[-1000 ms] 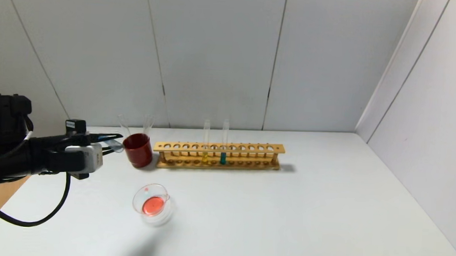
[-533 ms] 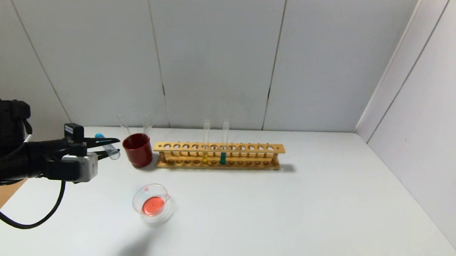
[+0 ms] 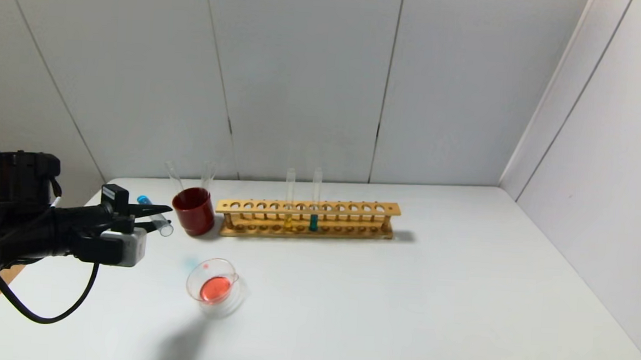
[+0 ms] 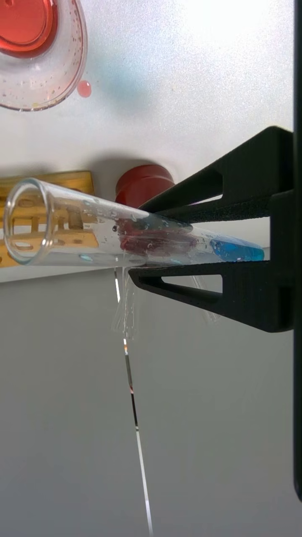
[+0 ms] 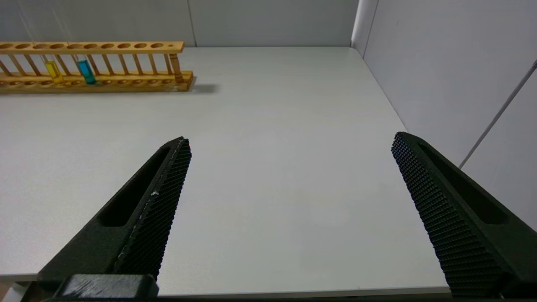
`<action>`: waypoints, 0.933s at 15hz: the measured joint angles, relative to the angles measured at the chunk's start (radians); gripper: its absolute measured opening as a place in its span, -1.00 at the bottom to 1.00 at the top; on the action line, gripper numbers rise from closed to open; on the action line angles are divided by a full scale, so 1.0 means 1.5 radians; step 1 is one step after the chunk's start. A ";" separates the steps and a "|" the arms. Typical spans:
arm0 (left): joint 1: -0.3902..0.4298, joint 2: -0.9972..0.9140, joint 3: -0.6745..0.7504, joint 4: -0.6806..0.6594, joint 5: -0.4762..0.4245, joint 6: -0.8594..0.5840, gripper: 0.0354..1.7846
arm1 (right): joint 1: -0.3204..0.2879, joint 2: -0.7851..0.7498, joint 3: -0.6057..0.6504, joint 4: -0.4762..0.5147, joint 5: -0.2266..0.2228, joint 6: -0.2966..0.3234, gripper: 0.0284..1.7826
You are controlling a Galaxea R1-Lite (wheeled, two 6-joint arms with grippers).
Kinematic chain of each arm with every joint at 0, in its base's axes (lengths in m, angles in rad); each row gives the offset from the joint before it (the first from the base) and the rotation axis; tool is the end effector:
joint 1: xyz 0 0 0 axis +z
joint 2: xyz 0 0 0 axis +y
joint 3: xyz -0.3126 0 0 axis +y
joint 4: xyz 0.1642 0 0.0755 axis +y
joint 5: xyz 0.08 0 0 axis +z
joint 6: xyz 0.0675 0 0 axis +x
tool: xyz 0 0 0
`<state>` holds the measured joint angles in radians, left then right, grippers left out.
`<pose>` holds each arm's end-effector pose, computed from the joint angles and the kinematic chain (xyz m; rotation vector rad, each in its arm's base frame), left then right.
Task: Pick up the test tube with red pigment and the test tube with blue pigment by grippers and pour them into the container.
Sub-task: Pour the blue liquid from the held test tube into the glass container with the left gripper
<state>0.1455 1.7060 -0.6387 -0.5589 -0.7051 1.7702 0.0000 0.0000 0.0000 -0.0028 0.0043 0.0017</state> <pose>0.3054 0.0005 0.1384 1.4750 -0.1394 -0.7813 -0.0009 0.0003 0.0759 0.0017 -0.0028 0.0043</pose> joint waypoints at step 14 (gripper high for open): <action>-0.010 0.046 -0.001 0.001 0.025 0.025 -0.68 | 0.000 0.000 0.000 0.000 0.000 0.000 0.96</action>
<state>0.1306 1.7755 -0.6402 -0.5581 -0.6672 1.8079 0.0000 0.0000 0.0000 -0.0028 0.0043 0.0017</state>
